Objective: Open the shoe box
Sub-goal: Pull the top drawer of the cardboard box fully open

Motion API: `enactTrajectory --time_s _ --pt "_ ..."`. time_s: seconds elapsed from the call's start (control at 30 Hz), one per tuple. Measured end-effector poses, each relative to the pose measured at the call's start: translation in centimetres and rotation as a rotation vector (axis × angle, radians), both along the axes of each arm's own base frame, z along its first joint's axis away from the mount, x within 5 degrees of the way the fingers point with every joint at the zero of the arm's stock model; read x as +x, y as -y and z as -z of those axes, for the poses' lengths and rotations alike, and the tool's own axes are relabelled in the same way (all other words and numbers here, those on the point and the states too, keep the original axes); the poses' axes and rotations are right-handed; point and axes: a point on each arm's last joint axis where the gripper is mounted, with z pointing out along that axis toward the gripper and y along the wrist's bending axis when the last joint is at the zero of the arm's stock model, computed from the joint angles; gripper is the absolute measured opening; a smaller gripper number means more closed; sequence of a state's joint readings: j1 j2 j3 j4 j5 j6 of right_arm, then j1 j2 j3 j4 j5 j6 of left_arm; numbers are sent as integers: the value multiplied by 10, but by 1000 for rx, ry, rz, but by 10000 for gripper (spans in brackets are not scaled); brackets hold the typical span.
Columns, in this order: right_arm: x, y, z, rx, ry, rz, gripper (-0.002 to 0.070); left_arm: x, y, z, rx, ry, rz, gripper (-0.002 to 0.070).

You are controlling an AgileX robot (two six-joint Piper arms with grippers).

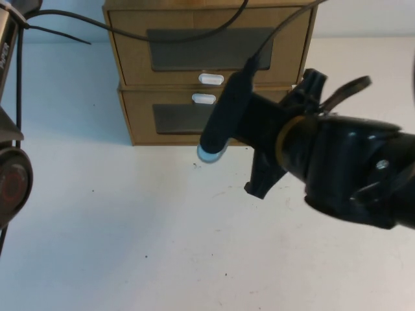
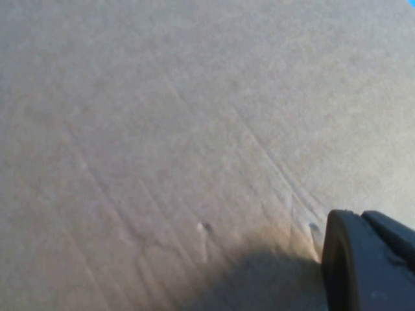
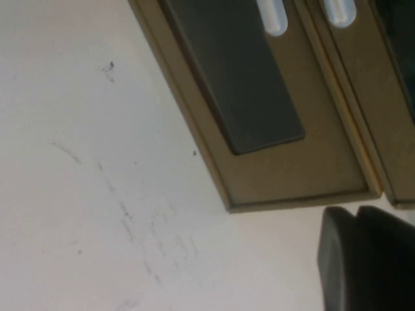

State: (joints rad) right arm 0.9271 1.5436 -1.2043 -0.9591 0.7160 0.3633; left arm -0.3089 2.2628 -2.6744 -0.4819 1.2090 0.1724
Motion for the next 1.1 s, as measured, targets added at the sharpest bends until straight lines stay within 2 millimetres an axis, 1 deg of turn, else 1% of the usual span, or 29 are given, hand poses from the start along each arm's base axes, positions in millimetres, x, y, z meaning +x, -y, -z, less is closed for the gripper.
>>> enactTrajectory --time_s 0.1,0.17,0.23,0.33,0.43,0.53,0.67,0.83,0.97,1.1 --pt "10 -11 11 -80 75 -62 46 0 0 0 0 0 0 -5" --pt "15 -17 17 -134 121 -110 99 0 0 0 0 0 0 -5" --pt "20 -24 24 -198 169 -163 176 0 0 0 -1 1 -1 -5" --pt "27 -33 36 -249 225 -197 286 0 0 0 -1 1 -1 -5" --pt "34 -41 46 -254 278 -196 342 0 0 0 -1 1 -1 -5" --pt "41 -48 54 -245 296 -180 358 0 0 0 -1 1 -1 -5" --pt "52 -57 60 -246 310 -136 358 0 0 0 -1 1 -1 -5" --pt "66 -68 59 -232 333 -109 358 0 0 0 -1 1 -1 -5" --pt "80 -64 60 -228 334 -82 358 0 0 0 0 2 0 -5" --pt "90 -61 56 -208 336 -76 358 0 0 0 0 2 0 -5"
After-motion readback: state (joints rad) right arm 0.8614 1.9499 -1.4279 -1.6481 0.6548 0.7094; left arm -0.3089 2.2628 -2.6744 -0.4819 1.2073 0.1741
